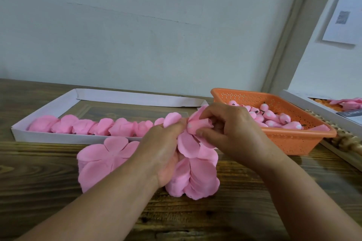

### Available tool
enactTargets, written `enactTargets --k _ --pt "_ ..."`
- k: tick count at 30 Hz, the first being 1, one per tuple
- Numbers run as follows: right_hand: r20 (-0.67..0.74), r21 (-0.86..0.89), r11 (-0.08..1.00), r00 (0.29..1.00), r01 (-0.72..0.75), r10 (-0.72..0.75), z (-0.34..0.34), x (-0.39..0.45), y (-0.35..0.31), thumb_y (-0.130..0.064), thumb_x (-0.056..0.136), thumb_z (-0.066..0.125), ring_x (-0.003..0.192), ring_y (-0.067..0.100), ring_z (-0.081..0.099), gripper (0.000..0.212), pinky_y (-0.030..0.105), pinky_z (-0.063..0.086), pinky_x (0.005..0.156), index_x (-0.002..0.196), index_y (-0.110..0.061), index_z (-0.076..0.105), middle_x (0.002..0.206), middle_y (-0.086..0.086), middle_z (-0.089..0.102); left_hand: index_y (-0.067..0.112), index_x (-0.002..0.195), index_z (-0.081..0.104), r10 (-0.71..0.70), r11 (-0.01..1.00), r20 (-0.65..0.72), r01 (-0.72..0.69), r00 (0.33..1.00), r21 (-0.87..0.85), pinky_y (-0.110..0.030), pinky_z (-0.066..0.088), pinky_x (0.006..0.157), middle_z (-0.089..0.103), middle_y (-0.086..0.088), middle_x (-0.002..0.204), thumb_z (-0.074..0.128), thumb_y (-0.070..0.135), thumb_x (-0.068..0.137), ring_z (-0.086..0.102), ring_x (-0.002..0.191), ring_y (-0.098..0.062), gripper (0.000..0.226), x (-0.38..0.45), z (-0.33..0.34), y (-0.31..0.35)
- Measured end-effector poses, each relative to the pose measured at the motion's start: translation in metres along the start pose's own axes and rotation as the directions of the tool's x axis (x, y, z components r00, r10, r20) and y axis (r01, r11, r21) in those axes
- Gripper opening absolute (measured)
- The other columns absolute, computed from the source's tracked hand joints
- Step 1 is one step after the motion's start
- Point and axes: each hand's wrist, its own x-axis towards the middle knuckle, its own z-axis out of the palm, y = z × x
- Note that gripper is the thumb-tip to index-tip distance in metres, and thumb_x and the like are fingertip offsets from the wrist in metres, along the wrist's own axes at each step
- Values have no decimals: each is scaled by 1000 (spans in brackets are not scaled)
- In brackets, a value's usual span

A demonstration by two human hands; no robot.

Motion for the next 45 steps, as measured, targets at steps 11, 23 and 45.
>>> enactTargets --k 11,23,45 --pt "27 19 1000 1000 5 -6 0 0 -5 -16 78 70 51 5 45 7 21 33 48 78 -13 64 52 -11 47 7 70 77 0 997 82 -6 997 79 -30 59 65 73 -13 80 77 26 49 71 72 -20 29 -3 1 2" --pt "-26 -9 998 998 -61 61 8 -1 -13 -11 75 67 54 16 50 6 36 41 52 72 -8 63 58 0 56 8 102 67 46 979 -167 -11 985 204 -55 54 86 72 -17 94 56 21 94 69 91 -34 18 -2 -2 -3" --pt "35 280 941 981 -193 191 4 5 4 -11 73 77 45 3 44 40 30 22 88 107 -21 58 53 -9 46 11 87 71 1 977 -127 26 992 209 -38 53 74 73 -6 73 71 20 82 68 71 -21 11 -2 0 -3"
